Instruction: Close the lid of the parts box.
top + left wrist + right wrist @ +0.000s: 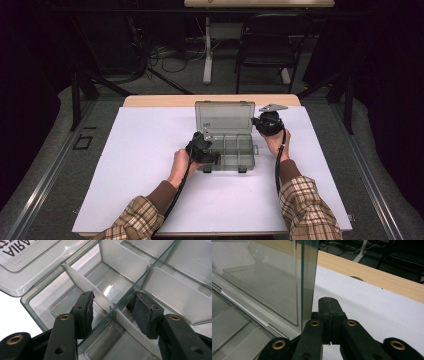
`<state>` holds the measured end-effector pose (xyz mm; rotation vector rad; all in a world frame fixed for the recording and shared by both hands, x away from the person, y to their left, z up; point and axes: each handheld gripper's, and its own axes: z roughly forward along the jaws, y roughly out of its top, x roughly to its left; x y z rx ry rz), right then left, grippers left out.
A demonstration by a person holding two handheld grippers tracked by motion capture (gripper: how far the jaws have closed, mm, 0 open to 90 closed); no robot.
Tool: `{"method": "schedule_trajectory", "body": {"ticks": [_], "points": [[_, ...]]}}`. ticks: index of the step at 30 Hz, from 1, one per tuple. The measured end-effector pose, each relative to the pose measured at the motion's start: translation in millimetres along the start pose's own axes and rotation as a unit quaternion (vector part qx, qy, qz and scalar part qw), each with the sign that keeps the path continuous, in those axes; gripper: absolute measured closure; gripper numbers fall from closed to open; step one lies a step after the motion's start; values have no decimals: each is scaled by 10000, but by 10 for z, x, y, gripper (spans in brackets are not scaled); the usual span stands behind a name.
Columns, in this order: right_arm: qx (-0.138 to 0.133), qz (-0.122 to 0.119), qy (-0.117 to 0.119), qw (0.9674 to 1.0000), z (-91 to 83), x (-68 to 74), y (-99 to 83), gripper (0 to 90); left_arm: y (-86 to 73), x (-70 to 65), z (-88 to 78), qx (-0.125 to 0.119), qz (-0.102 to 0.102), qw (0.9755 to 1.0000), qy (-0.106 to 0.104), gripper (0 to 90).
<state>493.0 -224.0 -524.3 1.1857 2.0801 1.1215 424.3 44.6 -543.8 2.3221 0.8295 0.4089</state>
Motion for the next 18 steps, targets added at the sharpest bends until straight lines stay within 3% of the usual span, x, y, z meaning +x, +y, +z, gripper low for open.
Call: {"method": "schedule_trajectory", "body": {"ticks": [18], "points": [[-94, -93, 122, 9998, -50, -7, 3, 900, -26, 29, 2, -129, -151, 9997, -117, 486]]}}
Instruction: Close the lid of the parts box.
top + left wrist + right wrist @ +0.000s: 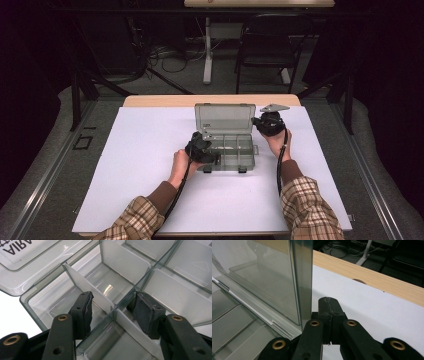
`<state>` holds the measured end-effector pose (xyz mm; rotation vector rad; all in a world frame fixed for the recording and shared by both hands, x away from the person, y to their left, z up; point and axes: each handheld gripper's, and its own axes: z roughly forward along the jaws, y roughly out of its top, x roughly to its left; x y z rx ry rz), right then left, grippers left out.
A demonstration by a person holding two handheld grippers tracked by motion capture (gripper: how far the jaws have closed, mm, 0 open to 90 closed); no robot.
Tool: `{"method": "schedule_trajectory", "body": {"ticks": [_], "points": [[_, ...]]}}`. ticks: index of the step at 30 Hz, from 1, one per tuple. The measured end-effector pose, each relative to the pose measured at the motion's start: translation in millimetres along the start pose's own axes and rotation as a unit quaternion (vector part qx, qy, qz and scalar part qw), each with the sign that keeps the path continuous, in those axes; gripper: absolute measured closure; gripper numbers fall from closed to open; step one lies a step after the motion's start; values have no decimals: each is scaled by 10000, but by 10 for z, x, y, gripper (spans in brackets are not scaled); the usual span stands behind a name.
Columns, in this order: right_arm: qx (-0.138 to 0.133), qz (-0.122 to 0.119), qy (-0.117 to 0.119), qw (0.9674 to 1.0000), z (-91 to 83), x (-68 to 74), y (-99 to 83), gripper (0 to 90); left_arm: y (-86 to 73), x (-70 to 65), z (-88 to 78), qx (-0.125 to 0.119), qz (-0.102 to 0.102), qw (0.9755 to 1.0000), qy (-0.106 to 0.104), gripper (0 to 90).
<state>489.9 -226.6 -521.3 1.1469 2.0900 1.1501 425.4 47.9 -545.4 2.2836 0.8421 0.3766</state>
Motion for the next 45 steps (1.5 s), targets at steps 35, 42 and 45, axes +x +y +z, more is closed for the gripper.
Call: {"method": "schedule_trajectory", "body": {"ticks": [35, 42, 45], "points": [[-40, -165, 91, 9998, -60, 23, -25, 900, 392, 483, -739, -794, 198, 9907, 1084, 77], [-45, -201, 77, 9998, -62, 29, -24, 900, 477, 548, -816, -763, 462, 9893, 1154, 383], [-34, -224, 69, 9997, -67, 31, -23, 900, 513, 552, -852, -902, 525, 9881, 1127, 451]]}}
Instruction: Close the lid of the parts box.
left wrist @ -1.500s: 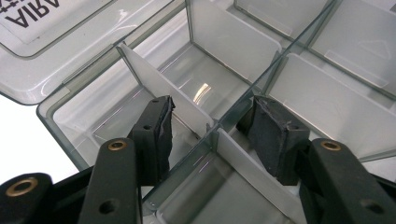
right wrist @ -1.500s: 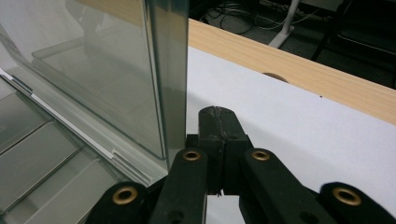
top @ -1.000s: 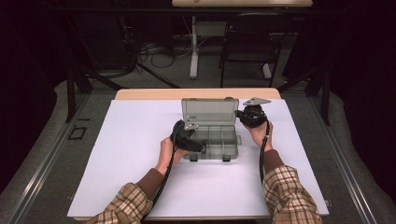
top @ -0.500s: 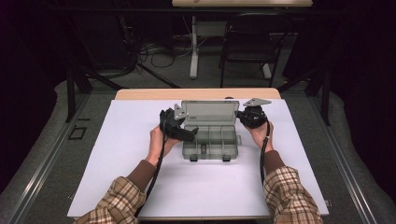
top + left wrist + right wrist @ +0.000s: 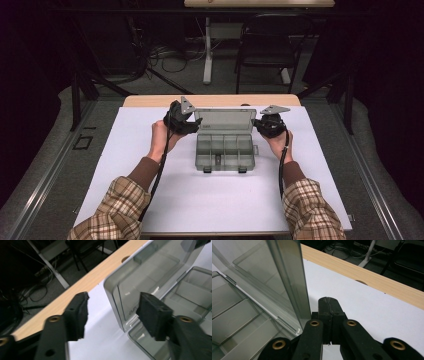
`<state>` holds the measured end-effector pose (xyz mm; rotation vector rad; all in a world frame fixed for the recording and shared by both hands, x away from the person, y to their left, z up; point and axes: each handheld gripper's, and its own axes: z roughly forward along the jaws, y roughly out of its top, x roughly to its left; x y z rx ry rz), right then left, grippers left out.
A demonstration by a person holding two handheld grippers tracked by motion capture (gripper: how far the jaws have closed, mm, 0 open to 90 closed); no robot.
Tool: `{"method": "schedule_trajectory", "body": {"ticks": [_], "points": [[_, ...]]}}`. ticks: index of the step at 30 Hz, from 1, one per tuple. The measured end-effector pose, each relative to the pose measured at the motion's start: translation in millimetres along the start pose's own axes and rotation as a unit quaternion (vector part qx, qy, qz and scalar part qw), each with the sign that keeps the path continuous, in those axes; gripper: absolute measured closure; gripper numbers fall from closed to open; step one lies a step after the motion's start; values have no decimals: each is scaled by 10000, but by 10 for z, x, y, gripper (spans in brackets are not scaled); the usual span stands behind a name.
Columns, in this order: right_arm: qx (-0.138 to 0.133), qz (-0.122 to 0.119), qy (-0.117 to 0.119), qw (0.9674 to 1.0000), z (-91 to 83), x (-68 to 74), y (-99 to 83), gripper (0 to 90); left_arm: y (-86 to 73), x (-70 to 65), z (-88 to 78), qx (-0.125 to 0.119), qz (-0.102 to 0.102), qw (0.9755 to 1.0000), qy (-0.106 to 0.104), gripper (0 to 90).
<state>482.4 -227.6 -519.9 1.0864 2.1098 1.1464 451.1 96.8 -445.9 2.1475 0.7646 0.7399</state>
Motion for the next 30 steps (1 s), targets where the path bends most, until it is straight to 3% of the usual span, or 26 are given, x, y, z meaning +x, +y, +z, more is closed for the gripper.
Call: {"method": "schedule_trajectory", "body": {"ticks": [2, 9, 18, 25, 30], "points": [[-3, -3, 2, 10000, 0, 0, -2, 900, 28, 5, -19, -39, 38, 10000, 76, 506], [10, 4, 20, 10000, 2, -4, -8, 900, 77, -5, -39, -67, 305, 9995, -59, 656], [20, 16, -21, 10000, -32, -21, 3, 876, 77, 2, -38, -34, 417, 9991, 20, 739], [-92, 104, -12, 9999, -296, -106, 75, 788, 71, 12, -28, -39, 363, 9993, 22, 763], [-192, -28, 49, 9998, -531, -103, 185, 697, 75, 13, -27, -4, 364, 9993, 21, 765]]}}
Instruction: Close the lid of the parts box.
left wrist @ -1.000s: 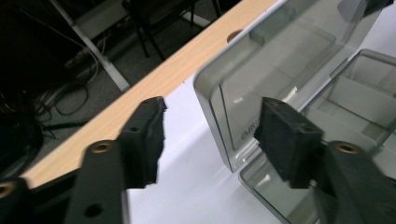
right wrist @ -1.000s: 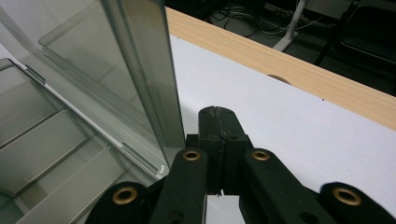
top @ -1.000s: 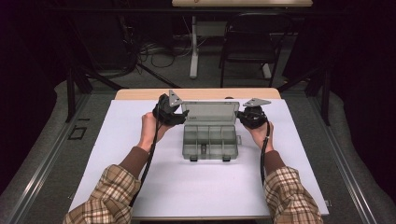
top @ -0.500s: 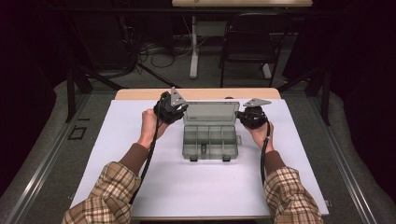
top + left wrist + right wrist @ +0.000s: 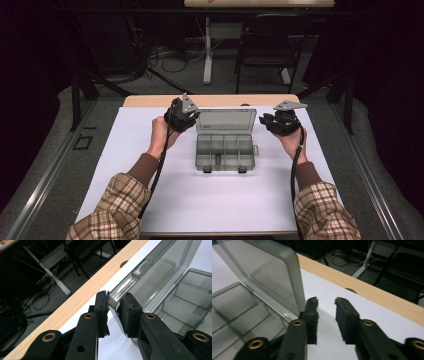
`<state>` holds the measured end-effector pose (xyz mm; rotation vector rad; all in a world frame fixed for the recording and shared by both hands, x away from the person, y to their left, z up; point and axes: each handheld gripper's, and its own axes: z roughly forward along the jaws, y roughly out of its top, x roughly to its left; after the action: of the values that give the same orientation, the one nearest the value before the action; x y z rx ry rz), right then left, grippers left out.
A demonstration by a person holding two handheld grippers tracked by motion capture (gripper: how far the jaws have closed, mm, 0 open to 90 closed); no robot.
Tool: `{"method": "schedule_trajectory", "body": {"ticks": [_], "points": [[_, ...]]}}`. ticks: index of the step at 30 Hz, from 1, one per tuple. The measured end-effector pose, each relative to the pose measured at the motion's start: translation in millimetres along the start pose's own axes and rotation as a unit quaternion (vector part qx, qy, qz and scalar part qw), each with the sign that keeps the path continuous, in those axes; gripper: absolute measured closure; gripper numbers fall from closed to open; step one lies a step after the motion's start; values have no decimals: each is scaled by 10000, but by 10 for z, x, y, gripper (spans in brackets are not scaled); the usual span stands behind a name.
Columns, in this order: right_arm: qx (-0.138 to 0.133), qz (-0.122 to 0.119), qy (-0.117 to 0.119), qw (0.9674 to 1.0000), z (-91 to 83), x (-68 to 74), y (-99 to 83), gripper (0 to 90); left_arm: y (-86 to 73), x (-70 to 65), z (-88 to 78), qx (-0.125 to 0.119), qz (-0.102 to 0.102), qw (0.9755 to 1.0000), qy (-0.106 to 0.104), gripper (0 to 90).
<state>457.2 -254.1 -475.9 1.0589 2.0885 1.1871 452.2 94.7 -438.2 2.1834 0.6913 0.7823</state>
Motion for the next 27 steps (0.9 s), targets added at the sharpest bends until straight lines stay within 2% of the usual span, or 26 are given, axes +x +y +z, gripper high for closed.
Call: {"method": "schedule_trajectory", "body": {"ticks": [5, 10, 17, 20, 27], "points": [[-120, -131, 226, 9996, -144, 64, 129, 623, 0, 7, 4, 2, -45, 10000, -27, 767], [-85, -372, 289, 9989, -130, 210, 284, 621, 1, 12, 4, 21, -35, 10000, -41, 768], [0, -513, 25, 9987, -32, 322, 396, 706, -16, 39, 2, -21, -136, 9997, -192, 768], [-9, -433, 68, 9990, -35, 293, 380, 725, -15, 35, -1, -20, -116, 9997, -201, 768], [18, -428, 16, 9991, -52, 313, 360, 770, -21, 31, -25, 2, -138, 9996, -262, 771]]}}
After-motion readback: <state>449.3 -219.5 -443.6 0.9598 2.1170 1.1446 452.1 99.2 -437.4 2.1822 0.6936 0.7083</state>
